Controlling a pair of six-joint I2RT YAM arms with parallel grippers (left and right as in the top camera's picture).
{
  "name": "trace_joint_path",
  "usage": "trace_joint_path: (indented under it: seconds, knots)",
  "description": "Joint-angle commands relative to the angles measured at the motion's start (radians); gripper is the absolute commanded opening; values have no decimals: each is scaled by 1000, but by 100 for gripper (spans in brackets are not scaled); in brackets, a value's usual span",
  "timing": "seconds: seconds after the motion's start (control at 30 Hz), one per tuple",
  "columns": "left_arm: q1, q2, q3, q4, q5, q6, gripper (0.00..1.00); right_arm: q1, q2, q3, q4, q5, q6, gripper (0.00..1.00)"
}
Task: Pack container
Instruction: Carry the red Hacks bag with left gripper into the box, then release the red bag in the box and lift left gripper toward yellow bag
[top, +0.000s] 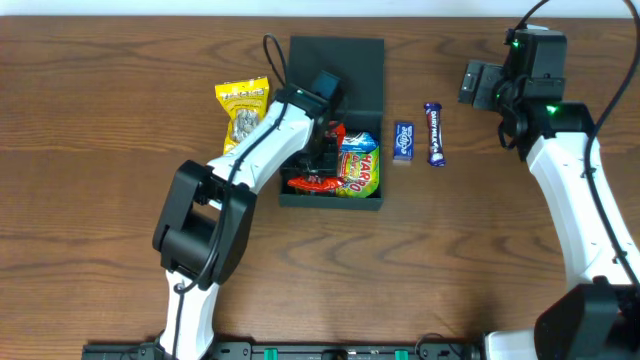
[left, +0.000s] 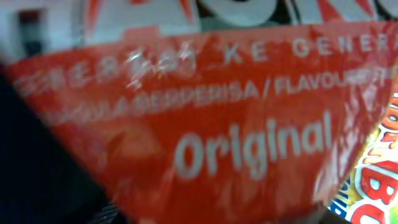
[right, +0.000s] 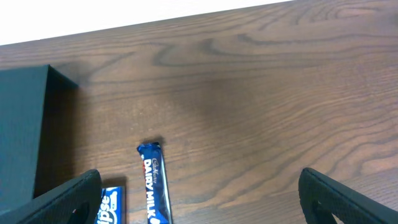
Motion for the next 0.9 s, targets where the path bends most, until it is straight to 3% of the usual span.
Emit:
trace_joint_path:
  seconds: [0.0,0.17,0.27,0.3,0.37,0.4,0.87]
  knots:
    - [7,-49,-6,-3,-27,53,68,-6,2,4,-1,9,10,99]
    - [7,-148,-6,17,-28,98,66,-6,2,4,-1,8,10,99]
    - [7,-208,-6,24,-28,127,58,-6,2,4,-1,6,10,99]
    - [6,-224,-6,29,-27,136,52,-6,2,4,-1,5,10,99]
    - [6,-252,-6,37,-27,161,18,-6,2,4,-1,5,10,99]
    - [6,-262,-6,43,-27,172,8,-6,2,4,-1,5,10,99]
    - [-1,-116,-9,32,-26,190,6,-6,2,4,-8,6,10,99]
